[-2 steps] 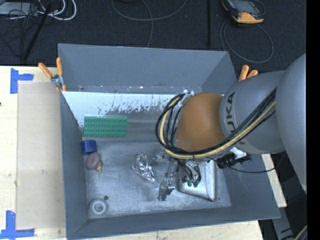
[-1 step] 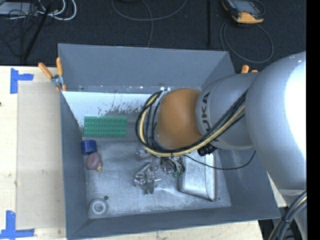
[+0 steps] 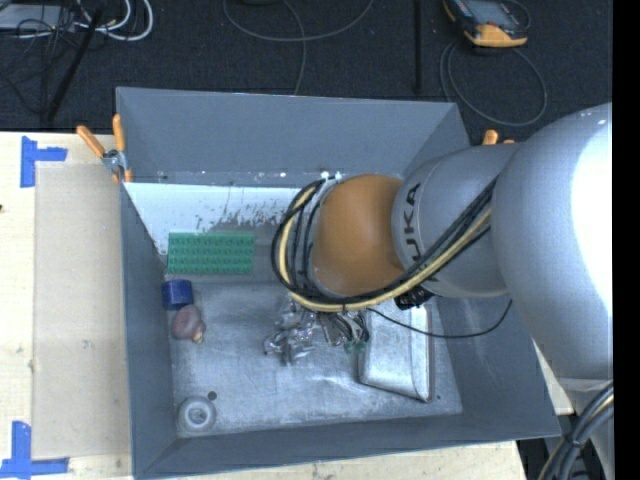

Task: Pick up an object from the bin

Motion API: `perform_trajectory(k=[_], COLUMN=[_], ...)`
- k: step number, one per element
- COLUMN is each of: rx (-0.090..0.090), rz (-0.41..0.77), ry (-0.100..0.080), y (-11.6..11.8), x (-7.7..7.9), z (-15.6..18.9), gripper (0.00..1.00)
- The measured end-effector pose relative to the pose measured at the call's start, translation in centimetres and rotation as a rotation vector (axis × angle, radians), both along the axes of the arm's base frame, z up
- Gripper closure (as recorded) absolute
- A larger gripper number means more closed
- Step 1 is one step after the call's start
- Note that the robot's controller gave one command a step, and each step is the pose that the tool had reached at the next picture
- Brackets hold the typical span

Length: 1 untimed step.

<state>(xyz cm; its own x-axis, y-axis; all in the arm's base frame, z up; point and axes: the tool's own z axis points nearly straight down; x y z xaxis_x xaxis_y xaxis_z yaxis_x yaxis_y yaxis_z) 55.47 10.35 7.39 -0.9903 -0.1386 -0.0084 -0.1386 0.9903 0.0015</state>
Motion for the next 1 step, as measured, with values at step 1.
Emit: perform_trajectory(k=[1], rx=[-0.001], rz=[0.000], ry=[0.003], y=[-0.05], x=[-0.13], z=[-0.20], gripper=[0.00])
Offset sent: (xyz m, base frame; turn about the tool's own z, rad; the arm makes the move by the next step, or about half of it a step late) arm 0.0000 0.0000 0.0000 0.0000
